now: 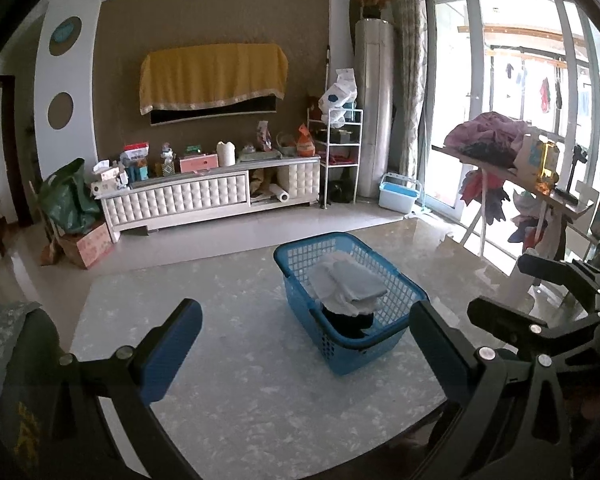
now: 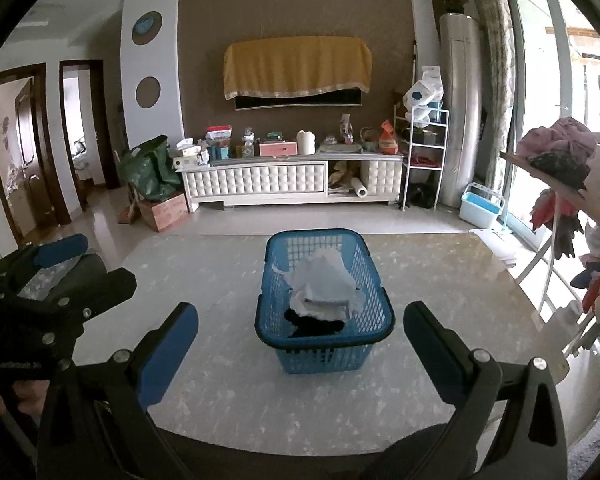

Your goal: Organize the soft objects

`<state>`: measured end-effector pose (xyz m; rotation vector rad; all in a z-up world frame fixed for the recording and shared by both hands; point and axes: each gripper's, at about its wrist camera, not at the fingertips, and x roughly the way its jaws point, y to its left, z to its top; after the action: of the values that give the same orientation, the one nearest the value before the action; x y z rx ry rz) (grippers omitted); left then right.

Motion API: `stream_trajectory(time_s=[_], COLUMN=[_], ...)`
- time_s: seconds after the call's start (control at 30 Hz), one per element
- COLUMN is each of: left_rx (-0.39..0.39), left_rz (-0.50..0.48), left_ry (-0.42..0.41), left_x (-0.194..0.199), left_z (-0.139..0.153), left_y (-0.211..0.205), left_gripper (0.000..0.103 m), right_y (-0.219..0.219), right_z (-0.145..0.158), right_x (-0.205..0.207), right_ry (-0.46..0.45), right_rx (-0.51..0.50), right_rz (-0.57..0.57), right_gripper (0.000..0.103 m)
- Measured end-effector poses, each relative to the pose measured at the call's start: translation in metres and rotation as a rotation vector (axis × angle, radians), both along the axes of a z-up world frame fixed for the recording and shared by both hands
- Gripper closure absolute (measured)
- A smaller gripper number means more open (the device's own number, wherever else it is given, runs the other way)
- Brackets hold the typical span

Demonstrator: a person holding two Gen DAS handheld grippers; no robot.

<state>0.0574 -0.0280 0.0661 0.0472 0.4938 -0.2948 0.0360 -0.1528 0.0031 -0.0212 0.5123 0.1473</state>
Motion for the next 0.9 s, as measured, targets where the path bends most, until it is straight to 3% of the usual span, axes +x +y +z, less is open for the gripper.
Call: stream_trajectory(time_s=[0.9], left_rx=[-0.017], left_rz=[-0.01], left_ry=[-0.02], left_x=[-0.022], left_z=[0.01], left_y=[0.003], left_gripper=[0.0], right_y=[-0.005], right_z=[0.003], right_x=[-0.016], right_ry=[-0.03], right_rx=[0.014], right_rz=[0.013], right_gripper=[0.0])
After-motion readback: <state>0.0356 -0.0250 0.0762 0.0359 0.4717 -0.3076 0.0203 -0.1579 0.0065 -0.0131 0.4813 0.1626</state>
